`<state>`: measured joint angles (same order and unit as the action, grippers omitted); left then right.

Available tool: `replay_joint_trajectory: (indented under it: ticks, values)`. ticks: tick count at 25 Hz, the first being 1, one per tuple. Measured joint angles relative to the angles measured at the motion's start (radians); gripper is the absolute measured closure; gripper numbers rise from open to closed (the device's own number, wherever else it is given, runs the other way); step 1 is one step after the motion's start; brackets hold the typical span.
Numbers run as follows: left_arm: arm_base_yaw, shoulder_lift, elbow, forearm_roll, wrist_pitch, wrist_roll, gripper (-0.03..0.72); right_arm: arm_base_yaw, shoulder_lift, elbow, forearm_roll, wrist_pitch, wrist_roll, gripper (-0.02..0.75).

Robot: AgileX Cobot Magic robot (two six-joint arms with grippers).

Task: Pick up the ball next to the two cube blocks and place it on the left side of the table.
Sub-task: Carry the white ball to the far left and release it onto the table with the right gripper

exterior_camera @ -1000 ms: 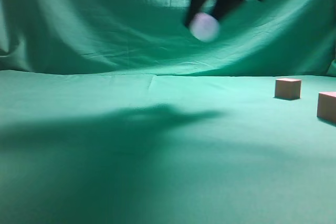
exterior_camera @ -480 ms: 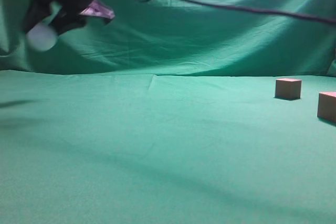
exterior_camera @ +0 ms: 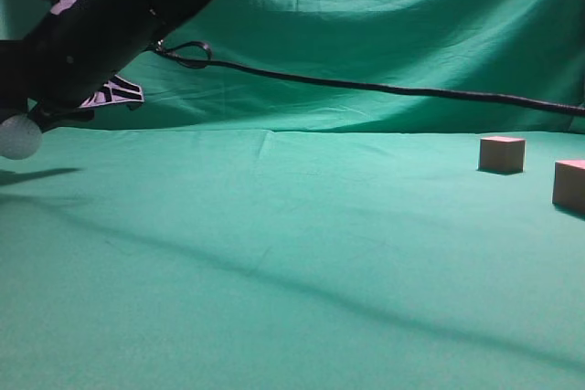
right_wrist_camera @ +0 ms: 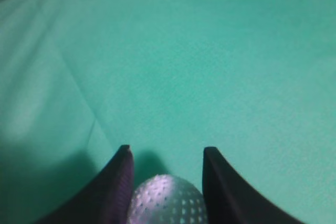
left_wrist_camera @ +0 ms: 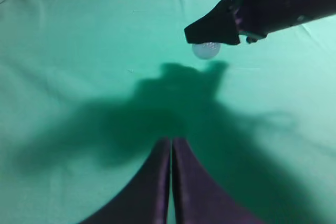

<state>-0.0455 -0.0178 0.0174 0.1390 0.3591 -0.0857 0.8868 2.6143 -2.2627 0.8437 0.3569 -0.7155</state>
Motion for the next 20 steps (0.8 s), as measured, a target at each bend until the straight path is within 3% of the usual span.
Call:
replay_joint_trajectory:
  ticks: [5,6,8,12,13,20]
  values:
    - [0.000,0.000,0.000,0.000,0.000,0.000,0.688,0.000,0.010,0.000,0.025,-0.016,-0.030,0.453]
    - [0.000,0.000,0.000,0.000,0.000,0.000,0.688,0.000,0.011,0.000,0.027,-0.016,-0.032,0.384]
    - [0.000,0.000,0.000,0.000,0.000,0.000,0.688,0.000,0.011,0.000,0.027,-0.018,-0.035,0.323]
    - [0.000,0.000,0.000,0.000,0.000,0.000,0.688,-0.002,0.012,0.000,0.027,-0.033,-0.039,0.323]
    - [0.000,0.000,0.000,0.000,0.000,0.000,0.688,-0.004,0.012,0.000,0.027,-0.036,-0.041,0.283]
    - [0.000,0.000,0.000,0.000,0.000,0.000,0.688,-0.060,-0.068,0.000,0.025,-0.017,-0.092,0.297]
